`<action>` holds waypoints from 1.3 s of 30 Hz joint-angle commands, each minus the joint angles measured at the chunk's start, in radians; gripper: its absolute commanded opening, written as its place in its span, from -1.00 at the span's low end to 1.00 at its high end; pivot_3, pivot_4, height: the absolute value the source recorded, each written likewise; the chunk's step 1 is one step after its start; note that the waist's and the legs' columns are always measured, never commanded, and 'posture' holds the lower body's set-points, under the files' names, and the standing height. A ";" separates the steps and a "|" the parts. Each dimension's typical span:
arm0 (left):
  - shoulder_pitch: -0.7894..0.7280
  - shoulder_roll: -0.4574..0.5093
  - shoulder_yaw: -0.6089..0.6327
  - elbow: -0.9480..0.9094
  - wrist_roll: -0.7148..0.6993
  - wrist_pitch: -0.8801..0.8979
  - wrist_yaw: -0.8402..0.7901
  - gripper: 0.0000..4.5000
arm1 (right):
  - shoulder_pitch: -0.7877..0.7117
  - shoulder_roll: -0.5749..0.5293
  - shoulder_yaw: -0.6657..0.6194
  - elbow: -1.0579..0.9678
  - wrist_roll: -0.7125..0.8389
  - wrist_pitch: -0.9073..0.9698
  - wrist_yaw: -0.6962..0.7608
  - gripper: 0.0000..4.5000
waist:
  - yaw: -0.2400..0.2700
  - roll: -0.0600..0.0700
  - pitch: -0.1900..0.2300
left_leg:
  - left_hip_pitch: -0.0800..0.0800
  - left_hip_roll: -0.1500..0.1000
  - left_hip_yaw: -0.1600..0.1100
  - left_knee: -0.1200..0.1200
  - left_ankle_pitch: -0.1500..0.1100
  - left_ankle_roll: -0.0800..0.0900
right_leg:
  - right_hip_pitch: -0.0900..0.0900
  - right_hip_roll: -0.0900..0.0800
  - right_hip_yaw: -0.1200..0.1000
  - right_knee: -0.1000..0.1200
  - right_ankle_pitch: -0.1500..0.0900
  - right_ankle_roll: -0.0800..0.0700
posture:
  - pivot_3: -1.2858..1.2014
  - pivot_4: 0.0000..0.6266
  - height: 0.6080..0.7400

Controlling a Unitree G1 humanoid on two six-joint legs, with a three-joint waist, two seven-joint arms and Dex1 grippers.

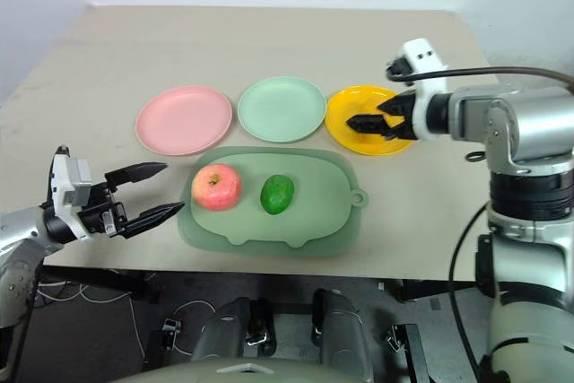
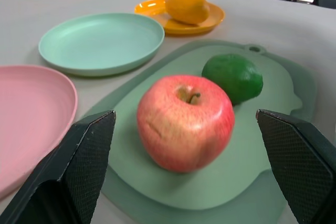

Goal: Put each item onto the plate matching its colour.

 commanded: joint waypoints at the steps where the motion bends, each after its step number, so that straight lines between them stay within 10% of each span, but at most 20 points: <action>1: -0.028 0.013 0.004 -0.017 -0.013 0.006 -0.002 1.00 | 0.027 0.064 -0.031 -0.109 0.118 0.083 -0.058 0.99 | 0.002 0.000 0.000 | 0.000 0.000 0.000 0.000 0.000 0.000 | 0.000 0.000 0.000 0.000 0.000 0.000 | 0.03 -0.52 0.33; 24: -0.049 0.001 -0.053 0.022 0.023 -0.022 -0.029 1.00 | 0.100 0.280 0.036 0.118 0.863 0.083 -0.833 0.99 | 0.002 0.000 -0.001 | -0.001 -0.001 0.001 0.001 0.000 0.000 | 0.001 0.001 0.000 0.001 0.001 0.000 | 0.03 -0.52 0.33; 39: -0.041 -0.015 -0.038 0.080 0.014 -0.068 -0.074 1.00 | 0.108 0.341 0.082 0.089 0.764 0.081 -0.871 0.99 | 0.002 0.000 -0.001 | 0.000 -0.001 0.001 0.001 0.000 0.000 | 0.001 0.002 0.000 0.002 0.001 0.000 | 0.03 -0.52 0.33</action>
